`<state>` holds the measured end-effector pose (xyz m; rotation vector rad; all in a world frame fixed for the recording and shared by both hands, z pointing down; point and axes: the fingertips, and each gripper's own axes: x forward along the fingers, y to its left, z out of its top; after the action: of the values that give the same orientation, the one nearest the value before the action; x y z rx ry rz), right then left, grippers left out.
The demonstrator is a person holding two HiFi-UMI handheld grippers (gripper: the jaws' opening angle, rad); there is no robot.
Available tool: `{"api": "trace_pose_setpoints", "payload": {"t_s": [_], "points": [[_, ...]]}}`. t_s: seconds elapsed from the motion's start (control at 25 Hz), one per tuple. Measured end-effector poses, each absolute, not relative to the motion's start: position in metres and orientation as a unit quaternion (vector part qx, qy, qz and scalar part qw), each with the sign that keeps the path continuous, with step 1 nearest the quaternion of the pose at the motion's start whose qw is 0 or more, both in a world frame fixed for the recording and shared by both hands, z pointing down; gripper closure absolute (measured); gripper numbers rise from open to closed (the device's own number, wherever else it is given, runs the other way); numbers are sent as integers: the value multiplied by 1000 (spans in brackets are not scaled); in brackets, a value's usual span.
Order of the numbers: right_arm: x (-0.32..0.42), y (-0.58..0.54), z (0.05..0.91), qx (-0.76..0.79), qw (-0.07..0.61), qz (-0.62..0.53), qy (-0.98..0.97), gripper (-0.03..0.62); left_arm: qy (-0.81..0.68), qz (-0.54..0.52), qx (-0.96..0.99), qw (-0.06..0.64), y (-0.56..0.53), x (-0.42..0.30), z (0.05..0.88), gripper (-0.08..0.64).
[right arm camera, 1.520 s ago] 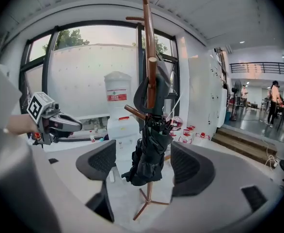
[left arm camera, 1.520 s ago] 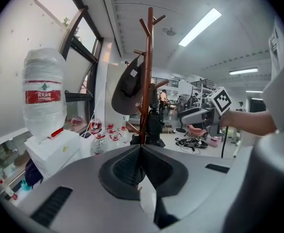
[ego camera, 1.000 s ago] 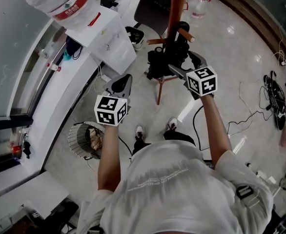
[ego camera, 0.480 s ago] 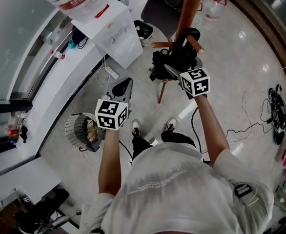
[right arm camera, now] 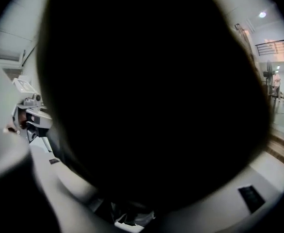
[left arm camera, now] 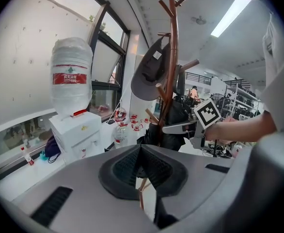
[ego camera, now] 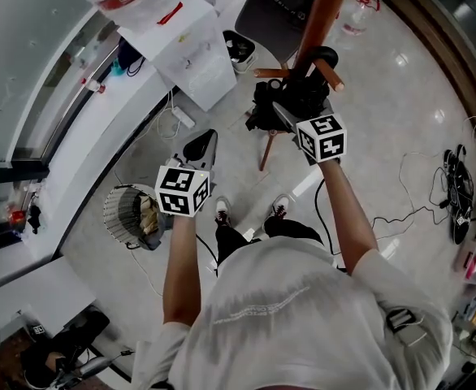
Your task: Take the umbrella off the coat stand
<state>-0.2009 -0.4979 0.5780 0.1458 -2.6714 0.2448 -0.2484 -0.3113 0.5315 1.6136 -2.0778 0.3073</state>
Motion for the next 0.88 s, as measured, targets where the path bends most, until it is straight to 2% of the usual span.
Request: {"api": "trace_pose_setpoints", "payload": {"t_s": [0.6, 0.88], "points": [[-179, -489, 578, 71, 266, 88, -957, 301, -752, 115, 608, 226, -286, -259, 514, 546], [-163, -481, 561, 98, 256, 86, -958, 304, -737, 117, 631, 214, -276, -261, 503, 546]]}}
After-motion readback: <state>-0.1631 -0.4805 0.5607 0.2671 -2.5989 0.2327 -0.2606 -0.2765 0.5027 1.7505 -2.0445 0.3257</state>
